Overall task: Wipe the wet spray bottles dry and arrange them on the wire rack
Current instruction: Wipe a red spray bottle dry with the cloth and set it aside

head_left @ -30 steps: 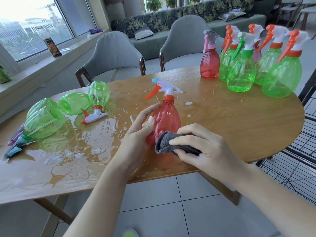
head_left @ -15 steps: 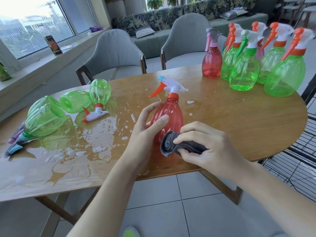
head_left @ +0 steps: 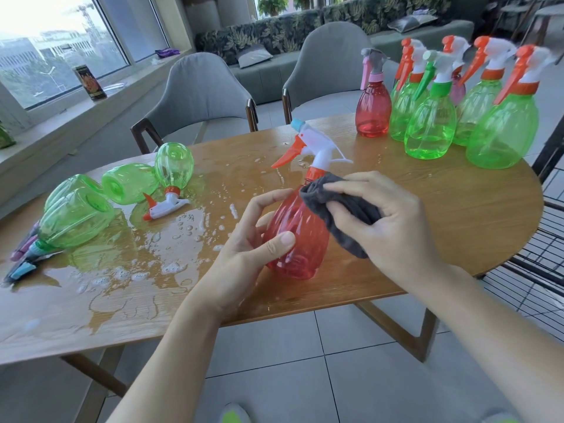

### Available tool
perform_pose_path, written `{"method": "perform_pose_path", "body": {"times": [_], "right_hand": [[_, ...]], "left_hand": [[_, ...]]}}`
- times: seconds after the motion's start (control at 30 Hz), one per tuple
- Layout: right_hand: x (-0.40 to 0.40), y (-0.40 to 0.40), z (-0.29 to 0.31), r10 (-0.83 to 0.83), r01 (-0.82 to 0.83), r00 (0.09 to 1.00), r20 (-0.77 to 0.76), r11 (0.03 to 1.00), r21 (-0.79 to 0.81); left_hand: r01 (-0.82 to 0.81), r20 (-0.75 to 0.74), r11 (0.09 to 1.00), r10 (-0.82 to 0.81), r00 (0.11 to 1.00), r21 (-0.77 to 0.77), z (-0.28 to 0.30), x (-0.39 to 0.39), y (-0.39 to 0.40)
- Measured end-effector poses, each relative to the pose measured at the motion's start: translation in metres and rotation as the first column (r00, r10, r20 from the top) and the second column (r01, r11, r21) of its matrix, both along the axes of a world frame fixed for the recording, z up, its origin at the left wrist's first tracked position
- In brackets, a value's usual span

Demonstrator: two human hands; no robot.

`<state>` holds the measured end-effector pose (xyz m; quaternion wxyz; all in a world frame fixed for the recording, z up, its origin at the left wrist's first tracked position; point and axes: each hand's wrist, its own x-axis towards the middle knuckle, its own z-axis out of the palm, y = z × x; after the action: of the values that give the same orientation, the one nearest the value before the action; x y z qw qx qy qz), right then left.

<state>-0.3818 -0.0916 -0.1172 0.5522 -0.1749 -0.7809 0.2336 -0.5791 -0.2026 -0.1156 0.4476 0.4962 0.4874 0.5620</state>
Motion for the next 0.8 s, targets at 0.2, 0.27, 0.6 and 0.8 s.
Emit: {"method": "perform_pose_path", "body": {"times": [0.2, 0.27, 0.6, 0.8], "right_hand": [[0.0, -0.005, -0.004, 0.039, -0.053, 0.997, -0.06, 0.969, -0.243], [0.0, -0.009, -0.008, 0.074, -0.087, 0.995, -0.061, 0.96, -0.265], [-0.004, -0.005, -0.005, 0.078, -0.105, 0.992, -0.103, 0.952, -0.287], [-0.003, -0.016, -0.015, 0.115, -0.11, 0.993, 0.023, 0.982, -0.153]], "left_hand": [[-0.006, -0.085, 0.999, 0.009, 0.996, 0.036, -0.002, -0.002, 0.001], [-0.022, -0.13, 0.998, 0.029, 0.991, 0.057, -0.002, -0.002, 0.003], [-0.044, -0.187, 0.996, 0.058, 0.981, 0.078, 0.0, 0.0, 0.003], [-0.07, -0.132, 0.992, 0.084, 0.988, 0.103, 0.0, 0.003, 0.004]]}}
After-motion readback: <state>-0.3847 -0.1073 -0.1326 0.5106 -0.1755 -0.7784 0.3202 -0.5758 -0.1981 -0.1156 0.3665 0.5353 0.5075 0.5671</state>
